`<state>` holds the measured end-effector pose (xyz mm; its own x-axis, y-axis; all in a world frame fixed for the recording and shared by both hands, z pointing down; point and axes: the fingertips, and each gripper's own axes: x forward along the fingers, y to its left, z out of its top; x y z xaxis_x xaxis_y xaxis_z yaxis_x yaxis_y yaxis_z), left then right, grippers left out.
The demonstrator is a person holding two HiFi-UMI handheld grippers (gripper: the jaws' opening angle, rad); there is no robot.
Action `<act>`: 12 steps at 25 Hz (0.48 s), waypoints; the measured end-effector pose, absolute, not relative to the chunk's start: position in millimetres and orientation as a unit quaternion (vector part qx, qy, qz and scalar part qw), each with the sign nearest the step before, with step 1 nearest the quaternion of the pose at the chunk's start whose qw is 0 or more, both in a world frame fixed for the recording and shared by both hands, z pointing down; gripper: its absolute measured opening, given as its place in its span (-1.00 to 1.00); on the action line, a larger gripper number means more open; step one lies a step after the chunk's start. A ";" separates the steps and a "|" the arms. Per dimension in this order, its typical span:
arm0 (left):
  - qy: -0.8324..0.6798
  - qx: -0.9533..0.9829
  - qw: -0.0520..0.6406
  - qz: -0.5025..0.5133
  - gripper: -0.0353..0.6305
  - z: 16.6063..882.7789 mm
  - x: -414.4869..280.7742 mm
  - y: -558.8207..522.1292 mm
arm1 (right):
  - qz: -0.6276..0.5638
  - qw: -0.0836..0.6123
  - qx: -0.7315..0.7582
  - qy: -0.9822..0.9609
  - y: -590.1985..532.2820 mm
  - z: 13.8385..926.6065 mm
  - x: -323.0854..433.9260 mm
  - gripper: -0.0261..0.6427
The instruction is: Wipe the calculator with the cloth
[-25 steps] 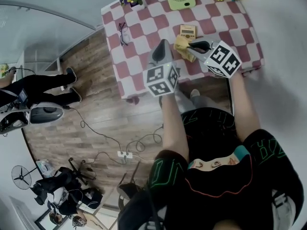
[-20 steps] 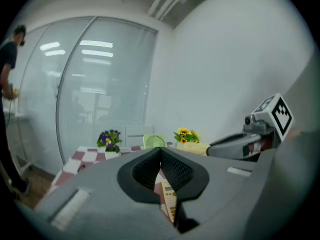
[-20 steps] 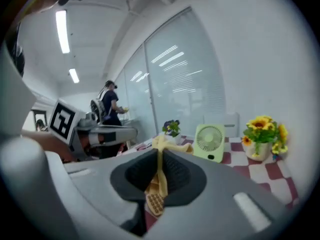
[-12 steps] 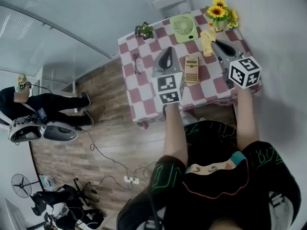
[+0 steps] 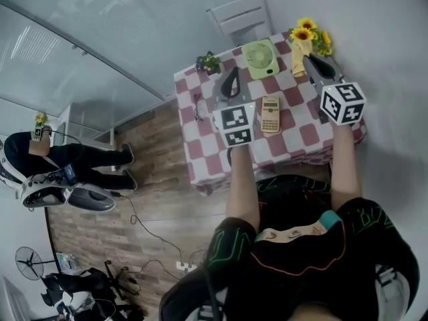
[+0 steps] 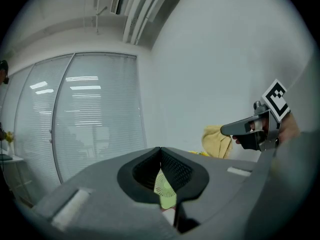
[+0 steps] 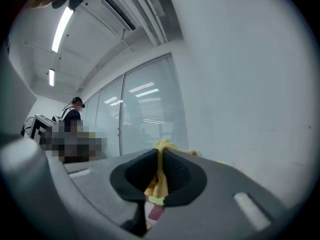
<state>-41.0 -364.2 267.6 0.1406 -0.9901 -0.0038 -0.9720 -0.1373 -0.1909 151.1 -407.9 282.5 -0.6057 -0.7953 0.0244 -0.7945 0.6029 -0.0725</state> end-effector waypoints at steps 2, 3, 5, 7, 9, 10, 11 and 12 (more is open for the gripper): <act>0.656 -0.749 0.079 -0.060 -0.86 262.4 -43.7 -365.0 | -0.036 0.009 -0.448 0.893 -411.0 278.3 151.0 -0.83; 0.657 -0.748 0.081 -0.059 -0.86 260.4 -44.6 -365.6 | -0.034 0.010 -0.450 0.892 -412.7 276.9 151.2 -0.83; 0.657 -0.747 0.083 -0.059 -0.86 258.5 -45.1 -367.6 | -0.030 0.009 -0.454 0.890 -416.3 275.2 152.0 -0.83; 0.657 -0.747 0.081 -0.057 -0.86 258.8 -44.5 -369.9 | -0.028 0.009 -0.456 0.889 -419.4 274.4 153.0 -0.83; 0.657 -0.748 0.079 -0.055 -0.86 260.7 -44.0 -372.0 | -0.025 0.008 -0.455 0.890 -421.3 274.5 152.2 -0.83; 0.657 -0.748 0.078 -0.055 -0.86 262.4 -43.9 -373.1 | -0.024 0.007 -0.454 0.890 -422.0 274.8 152.0 -0.83; 0.657 -0.748 0.076 -0.055 -0.86 264.4 -43.7 -374.5 | -0.023 0.007 -0.454 0.891 -422.8 275.3 152.5 -0.83; 0.657 -0.749 0.073 -0.054 -0.86 266.4 -43.4 -376.0 | -0.022 0.007 -0.454 0.891 -423.9 275.8 153.7 -0.83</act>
